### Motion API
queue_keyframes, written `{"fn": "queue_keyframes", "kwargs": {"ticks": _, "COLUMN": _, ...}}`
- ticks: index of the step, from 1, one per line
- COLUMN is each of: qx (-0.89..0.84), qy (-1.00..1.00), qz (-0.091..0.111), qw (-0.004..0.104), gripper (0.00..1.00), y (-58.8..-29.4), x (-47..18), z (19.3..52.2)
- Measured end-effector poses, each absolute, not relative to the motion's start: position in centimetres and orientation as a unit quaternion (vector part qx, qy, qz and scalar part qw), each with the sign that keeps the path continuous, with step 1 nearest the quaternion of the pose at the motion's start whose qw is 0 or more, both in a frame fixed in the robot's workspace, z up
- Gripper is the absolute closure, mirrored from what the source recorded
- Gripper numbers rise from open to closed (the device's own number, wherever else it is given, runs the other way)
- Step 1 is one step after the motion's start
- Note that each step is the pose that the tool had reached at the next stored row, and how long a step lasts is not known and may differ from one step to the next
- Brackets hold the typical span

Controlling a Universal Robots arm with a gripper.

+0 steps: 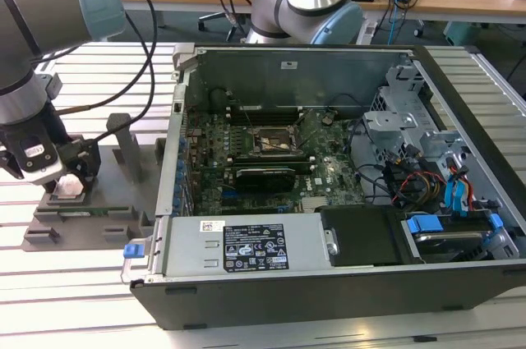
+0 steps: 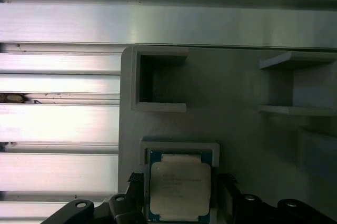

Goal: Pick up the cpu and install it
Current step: 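Pick up the cpu and move it towards the insertion slot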

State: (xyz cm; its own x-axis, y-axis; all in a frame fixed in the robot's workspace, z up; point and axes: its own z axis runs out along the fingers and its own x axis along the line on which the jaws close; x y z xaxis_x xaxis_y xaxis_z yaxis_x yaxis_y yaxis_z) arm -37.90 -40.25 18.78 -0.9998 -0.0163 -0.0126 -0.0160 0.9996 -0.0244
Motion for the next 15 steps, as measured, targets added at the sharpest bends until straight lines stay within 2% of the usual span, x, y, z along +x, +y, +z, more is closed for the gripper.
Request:
{"fn": "queue_keyframes", "kwargs": {"ticks": 6, "qx": -0.008, "qy": 1.0, "qz": -0.012, "qw": 0.006, "gripper": 0.35, "y": -40.25, "x": -37.9, "z": 18.74}}
{"fn": "queue_keyframes", "kwargs": {"ticks": 8, "qx": -0.008, "qy": 1.0, "qz": -0.012, "qw": 0.006, "gripper": 0.45, "y": -40.25, "x": -37.9, "z": 18.74}}
{"fn": "queue_keyframes", "kwargs": {"ticks": 15, "qx": -0.008, "qy": 1.0, "qz": -0.012, "qw": 0.006, "gripper": 0.45, "y": -40.25, "x": -37.9, "z": 18.71}}
